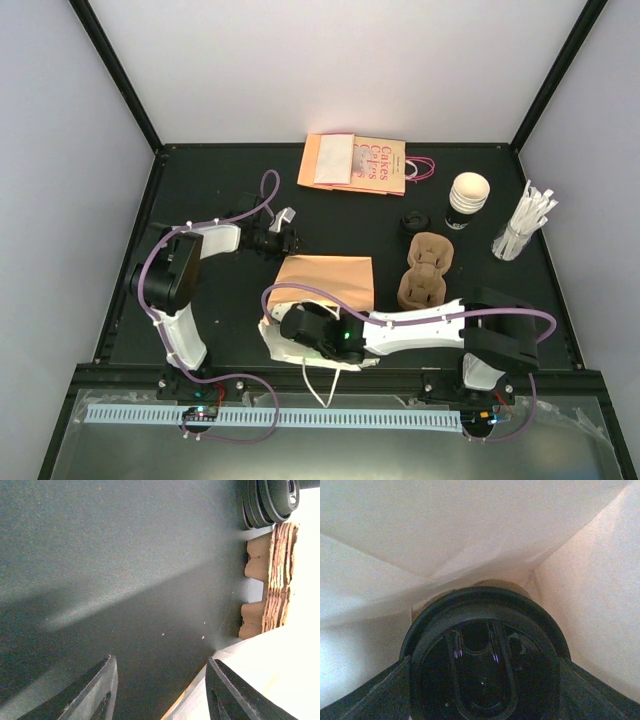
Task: Pack the takeout coffee
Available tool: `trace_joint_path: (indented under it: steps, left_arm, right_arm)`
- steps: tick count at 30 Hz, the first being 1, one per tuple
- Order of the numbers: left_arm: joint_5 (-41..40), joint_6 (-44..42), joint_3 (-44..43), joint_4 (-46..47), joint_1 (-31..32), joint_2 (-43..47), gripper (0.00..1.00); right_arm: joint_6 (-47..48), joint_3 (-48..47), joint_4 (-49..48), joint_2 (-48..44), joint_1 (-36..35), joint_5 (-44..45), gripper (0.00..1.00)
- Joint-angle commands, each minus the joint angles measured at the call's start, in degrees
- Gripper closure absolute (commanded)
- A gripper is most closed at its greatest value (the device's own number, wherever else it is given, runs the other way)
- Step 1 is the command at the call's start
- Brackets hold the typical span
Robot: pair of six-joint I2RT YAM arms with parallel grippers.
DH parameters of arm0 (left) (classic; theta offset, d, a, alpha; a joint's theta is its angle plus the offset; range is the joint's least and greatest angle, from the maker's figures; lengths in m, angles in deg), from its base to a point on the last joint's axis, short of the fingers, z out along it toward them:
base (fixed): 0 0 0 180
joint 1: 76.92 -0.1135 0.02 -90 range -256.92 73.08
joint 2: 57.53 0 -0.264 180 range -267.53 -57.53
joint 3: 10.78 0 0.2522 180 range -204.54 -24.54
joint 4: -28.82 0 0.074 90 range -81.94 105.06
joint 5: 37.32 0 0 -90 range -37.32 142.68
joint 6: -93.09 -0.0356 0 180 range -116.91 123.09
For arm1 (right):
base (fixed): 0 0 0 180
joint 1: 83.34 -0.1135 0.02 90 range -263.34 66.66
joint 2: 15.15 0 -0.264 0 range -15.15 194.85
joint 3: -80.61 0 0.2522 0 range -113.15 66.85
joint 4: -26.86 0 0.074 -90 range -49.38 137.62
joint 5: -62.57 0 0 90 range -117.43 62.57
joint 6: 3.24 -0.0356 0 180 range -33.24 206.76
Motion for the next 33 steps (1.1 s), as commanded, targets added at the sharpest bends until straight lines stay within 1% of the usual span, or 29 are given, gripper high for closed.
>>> trace_joint_path:
  steps: [1,11,18,23,33]
  left_arm:
    - [2.7,-0.3,0.5,-1.1,1.0,0.4,0.50]
    - [2.7,-0.8,-0.6,-2.7,1.5,-0.3,0.50]
    - [1.3,-0.6,-0.8,-3.7,1.7,1.0,0.51]
    - [1.3,-0.2,-0.1,-3.3,2.2,1.6,0.51]
    - [1.3,-0.6,-0.4,-3.8,2.6,1.5,0.51]
  right_arm:
    - [2.7,0.2,-4.4,1.1,-0.7,-0.4,0.62]
    - [5.3,-4.2,-3.2,5.1,-1.2,0.3,0.62]
    - [2.0,-1.4,-2.6,1.9,-0.9,-2.4,0.62]
    - [0.3,-1.8,0.4,1.6,-0.5,-4.4,0.62]
    - [-2.6,-8.2,8.2,4.4,-0.2,-4.4,0.62]
